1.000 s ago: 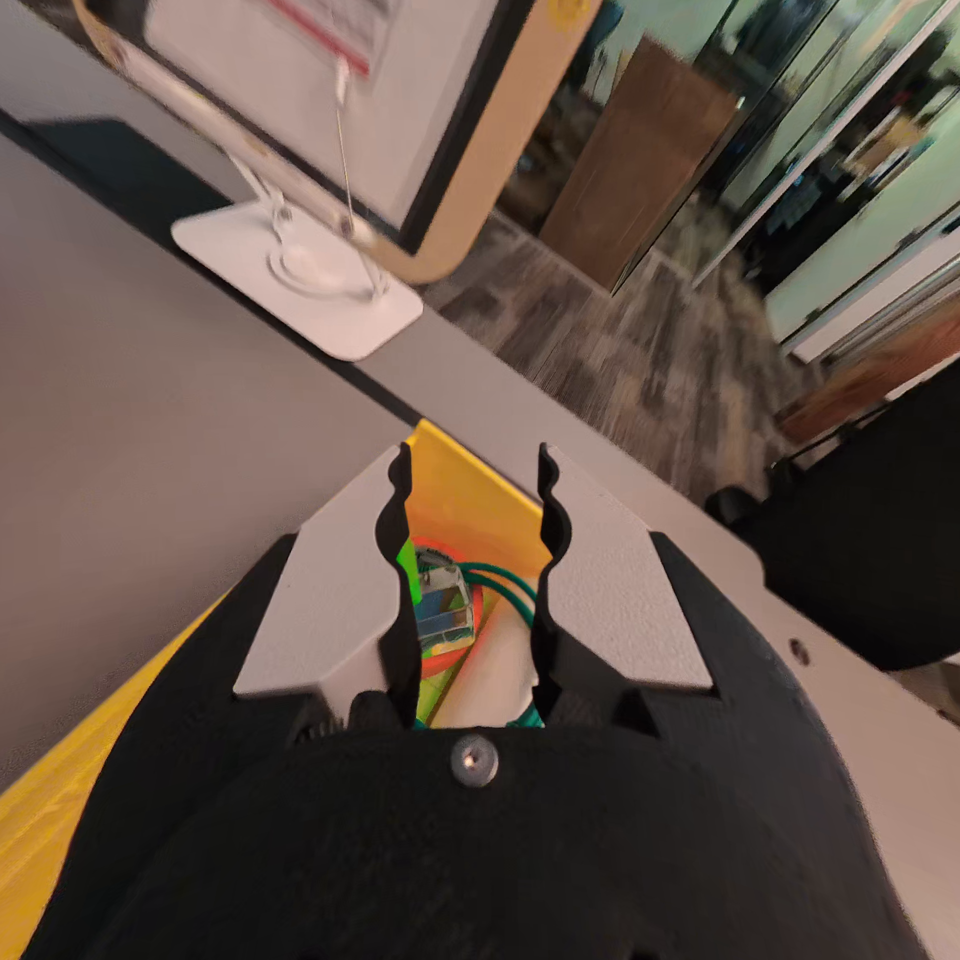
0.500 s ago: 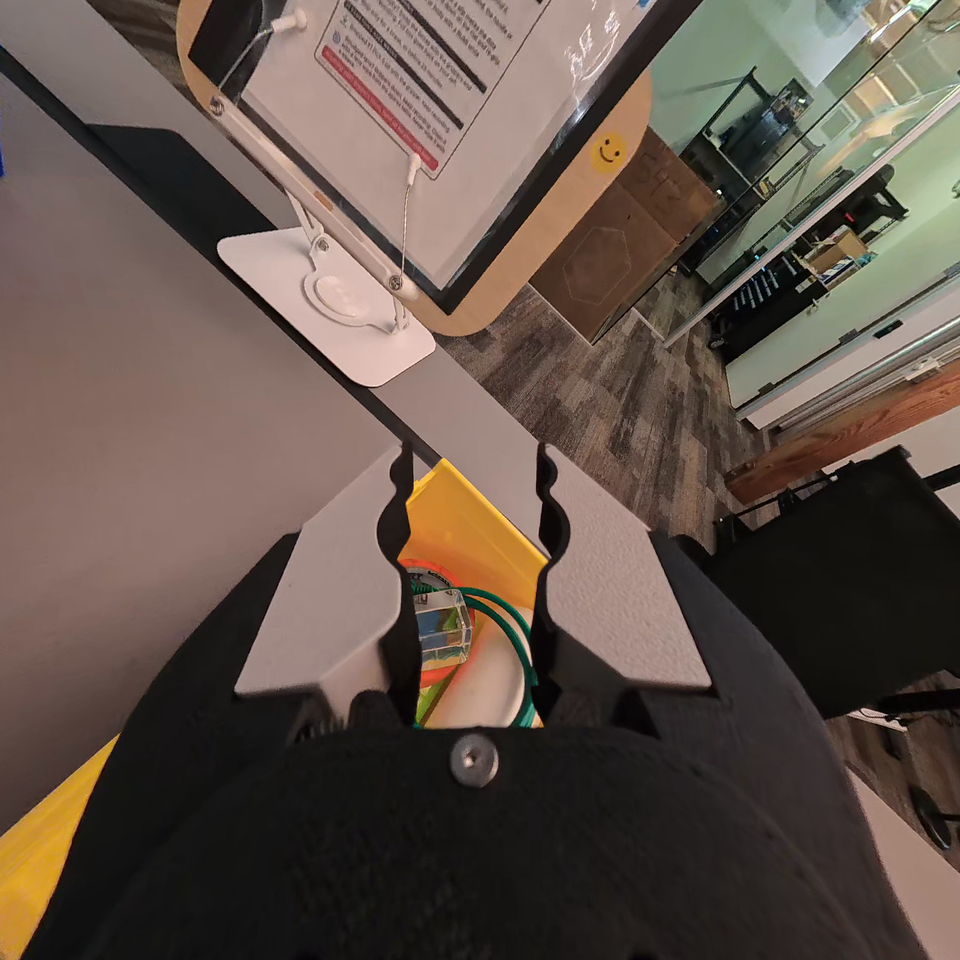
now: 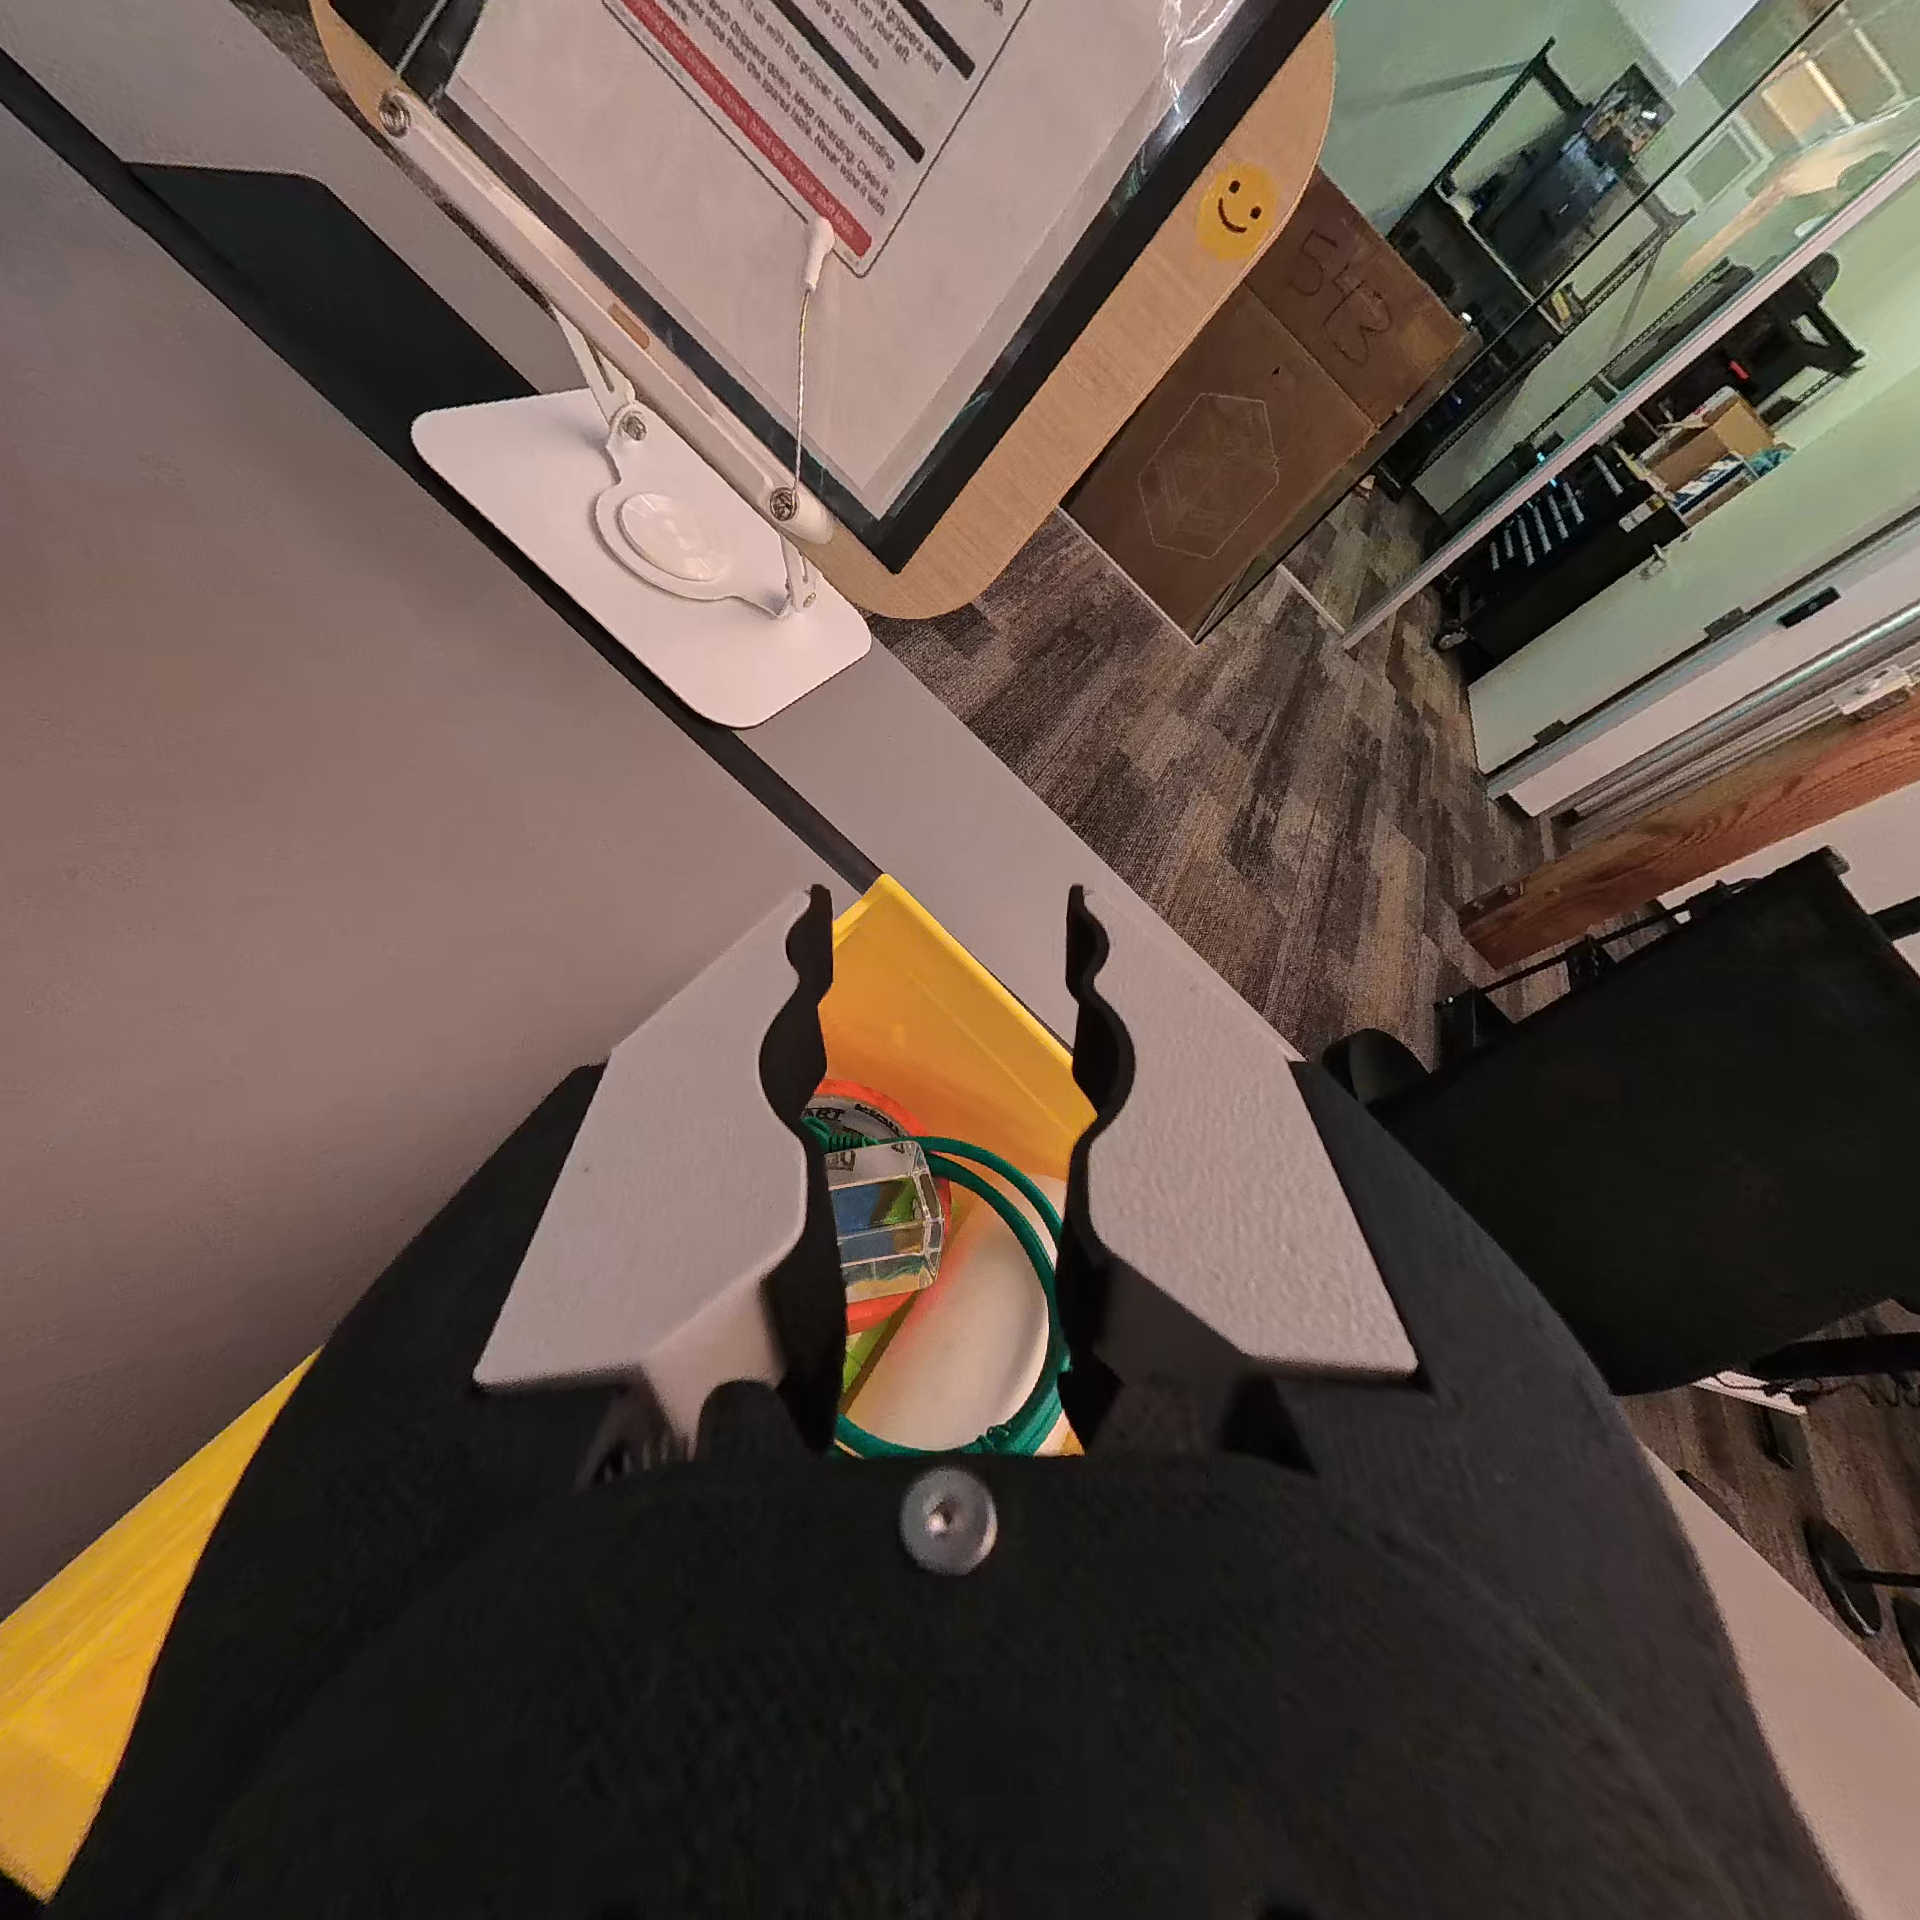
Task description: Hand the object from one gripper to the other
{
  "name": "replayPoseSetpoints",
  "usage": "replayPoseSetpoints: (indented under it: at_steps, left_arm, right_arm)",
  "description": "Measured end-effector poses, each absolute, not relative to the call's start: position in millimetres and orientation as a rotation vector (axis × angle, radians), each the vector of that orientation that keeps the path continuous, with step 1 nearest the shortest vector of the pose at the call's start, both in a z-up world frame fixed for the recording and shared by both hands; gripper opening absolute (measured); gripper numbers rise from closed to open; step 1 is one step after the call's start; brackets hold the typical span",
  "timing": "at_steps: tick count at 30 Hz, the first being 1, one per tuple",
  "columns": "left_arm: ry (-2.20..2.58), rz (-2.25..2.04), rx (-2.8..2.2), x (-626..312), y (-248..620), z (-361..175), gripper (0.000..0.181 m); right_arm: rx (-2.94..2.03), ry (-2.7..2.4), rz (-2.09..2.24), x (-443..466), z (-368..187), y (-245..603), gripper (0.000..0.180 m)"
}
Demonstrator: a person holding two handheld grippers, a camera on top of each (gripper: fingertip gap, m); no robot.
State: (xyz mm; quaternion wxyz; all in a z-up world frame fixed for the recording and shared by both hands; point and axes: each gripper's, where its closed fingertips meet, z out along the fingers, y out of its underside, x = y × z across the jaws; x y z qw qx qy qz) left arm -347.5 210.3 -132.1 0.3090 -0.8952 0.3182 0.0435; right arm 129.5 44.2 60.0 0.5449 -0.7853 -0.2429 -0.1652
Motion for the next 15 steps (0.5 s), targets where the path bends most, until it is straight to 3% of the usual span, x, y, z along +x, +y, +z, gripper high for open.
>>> replayPoseSetpoints:
  at_steps: [1,4,10,15]
  left_arm:
    - [0.849,0.124,-2.367,-347.5,210.2,-133.3,0.035]
    - [0.868,0.136,-2.379,-349.7,208.3,-134.8,0.026]
    - [0.891,0.103,-2.374,-354.2,205.9,-129.0,0.025]
    - [0.736,-0.269,-2.100,-333.4,196.9,-36.6,0.025]
  right_arm:
    - [-1.864,-0.578,-0.393,129.4,59.8,44.1,0.045]
    - [-1.865,-0.578,-0.388,128.9,60.2,43.8,0.044]
    - [-1.862,-0.575,-0.384,129.2,61.4,42.7,0.042]
    - [-1.778,-0.589,-0.386,115.5,79.4,41.0,0.041]
